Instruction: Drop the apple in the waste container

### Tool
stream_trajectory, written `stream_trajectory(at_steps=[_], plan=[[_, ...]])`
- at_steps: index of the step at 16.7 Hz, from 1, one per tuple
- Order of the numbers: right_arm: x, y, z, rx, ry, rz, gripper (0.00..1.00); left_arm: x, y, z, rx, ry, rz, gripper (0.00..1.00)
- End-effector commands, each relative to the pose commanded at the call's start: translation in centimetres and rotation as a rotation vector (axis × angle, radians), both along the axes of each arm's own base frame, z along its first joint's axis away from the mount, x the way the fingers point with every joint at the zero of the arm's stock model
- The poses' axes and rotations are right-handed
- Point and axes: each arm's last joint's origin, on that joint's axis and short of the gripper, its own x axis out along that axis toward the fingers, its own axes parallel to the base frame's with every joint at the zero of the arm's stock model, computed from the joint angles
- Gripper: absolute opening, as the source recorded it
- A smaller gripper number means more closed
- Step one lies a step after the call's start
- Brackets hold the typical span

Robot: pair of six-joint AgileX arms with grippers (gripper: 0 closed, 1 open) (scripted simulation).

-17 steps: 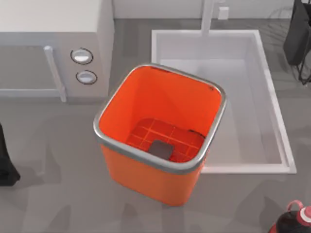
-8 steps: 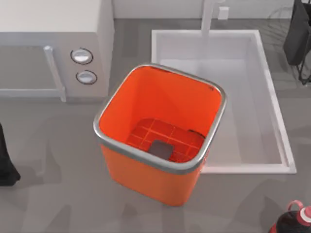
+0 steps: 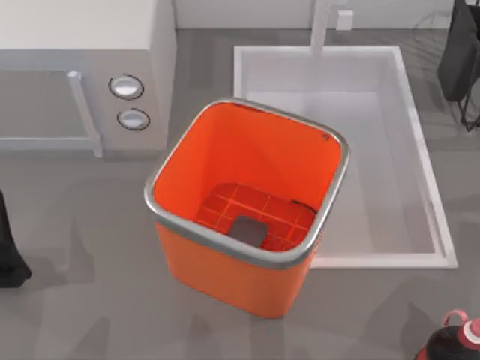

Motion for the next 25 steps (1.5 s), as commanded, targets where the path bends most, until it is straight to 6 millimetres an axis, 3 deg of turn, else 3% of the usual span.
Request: stream_trajectory(at_steps=[5,9,12,19,22,25], plan=[[0.0,0.0,0.0,0.000,0.000,0.000,0.00,0.0,0.0,0.0,0.000,0.000,0.000,1.00],[-0.4,-0.6,1.4,-0.040,0.003,-0.015,0.00,0.0,0.0,0.0,0.000,0.000,0.000,1.00],[-0.7,-1.2,4.3,-0.061,-0.004,-0.037,0.00,0.0,0.0,0.0,0.000,0.000,0.000,1.00],[-0.6,-1.2,14.0,-0.101,-0.094,-0.067,0.00,0.0,0.0,0.0,0.000,0.000,0.000,1.00],[-0.5,-0.8,15.5,-0.069,-0.056,-0.040,0.00,0.0,0.0,0.0,0.000,0.000,0.000,1.00],[-0.2,-0.4,15.7,-0.037,-0.008,-0.009,0.00,0.0,0.0,0.0,0.000,0.000,0.000,1.00]])
